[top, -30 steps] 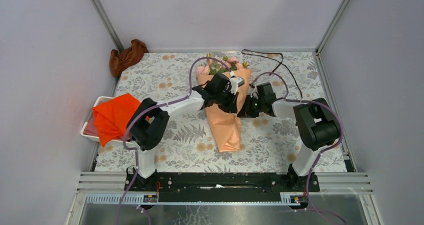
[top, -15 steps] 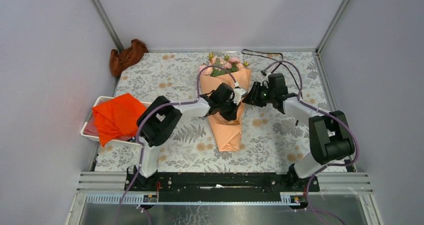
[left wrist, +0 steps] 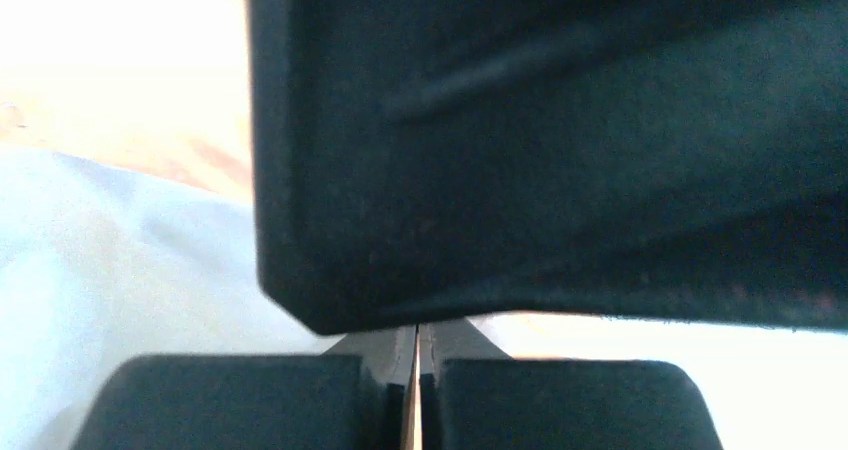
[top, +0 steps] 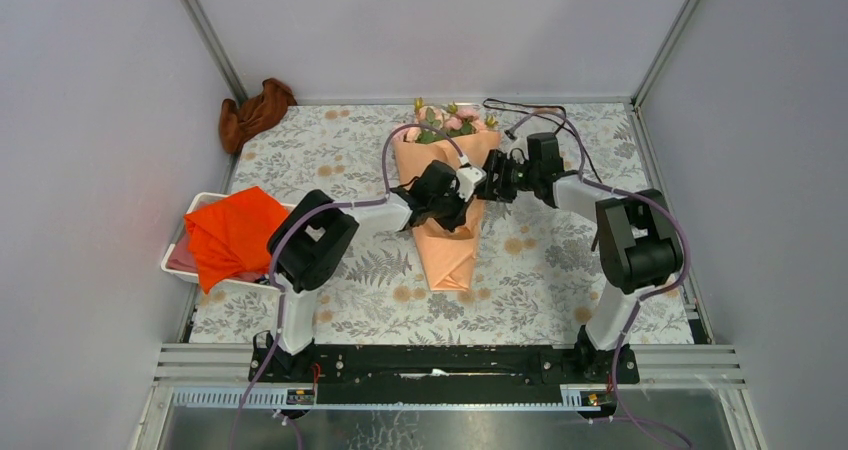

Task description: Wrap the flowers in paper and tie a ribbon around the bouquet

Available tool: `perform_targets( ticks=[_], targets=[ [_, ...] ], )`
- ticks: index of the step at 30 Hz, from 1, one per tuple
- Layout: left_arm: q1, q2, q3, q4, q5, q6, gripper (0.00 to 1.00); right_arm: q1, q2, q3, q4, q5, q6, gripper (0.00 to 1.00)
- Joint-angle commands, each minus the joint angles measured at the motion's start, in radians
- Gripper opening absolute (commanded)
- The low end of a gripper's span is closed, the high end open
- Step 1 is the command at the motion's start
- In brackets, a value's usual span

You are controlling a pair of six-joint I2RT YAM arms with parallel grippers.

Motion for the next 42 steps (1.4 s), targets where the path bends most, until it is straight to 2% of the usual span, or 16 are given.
perform_targets(
  ticks=[1, 4, 6, 10, 12, 15, 16, 19, 29, 37, 40, 42],
  targets=[
    [-0.041, -0.003, -0.039, 0.023, 0.021, 0.151, 0.0, -0.044, 0.042, 0.214, 0.046, -0.032, 0.033, 0.67],
    [-0.042, 0.002, -0.041, 0.021, 0.003, 0.193, 0.0, -0.069, 0.073, 0.372, -0.157, 0.055, -0.084, 0.67],
    [-0.045, 0.01, -0.037, 0.016, -0.011, 0.216, 0.0, -0.072, 0.1, 0.488, -0.355, 0.153, -0.18, 0.67],
    [-0.047, 0.024, -0.034, 0.01, -0.038, 0.236, 0.0, -0.072, 0.154, 0.644, -0.537, 0.26, -0.279, 0.67],
    [-0.052, 0.031, -0.027, -0.002, -0.048, 0.248, 0.0, -0.068, 0.182, 0.704, -0.595, 0.231, -0.293, 0.67],
    [-0.063, 0.04, -0.016, -0.017, -0.075, 0.273, 0.0, -0.018, 0.208, 0.774, -0.655, 0.18, -0.324, 0.93],
    [-0.067, 0.042, -0.015, -0.017, -0.081, 0.28, 0.0, 0.008, 0.222, 0.811, -0.686, 0.173, -0.354, 0.95],
    [-0.074, 0.042, -0.014, -0.017, -0.088, 0.29, 0.0, 0.058, 0.244, 0.85, -0.717, 0.136, -0.353, 0.97],
    [-0.076, 0.049, -0.016, -0.017, -0.1, 0.29, 0.0, 0.211, 0.341, 0.938, -0.902, 0.345, -0.468, 0.98],
    [-0.075, 0.052, -0.012, -0.017, -0.106, 0.282, 0.0, 0.291, 0.379, 0.974, -0.976, 0.66, -0.542, 0.99],
    [-0.076, 0.051, -0.012, -0.037, -0.105, 0.28, 0.0, 0.291, 0.373, 0.956, -0.96, 0.787, -0.535, 0.93],
    [-0.076, 0.05, -0.012, -0.04, -0.105, 0.279, 0.0, 0.291, 0.368, 0.955, -0.955, 0.819, -0.528, 0.88]
  ],
)
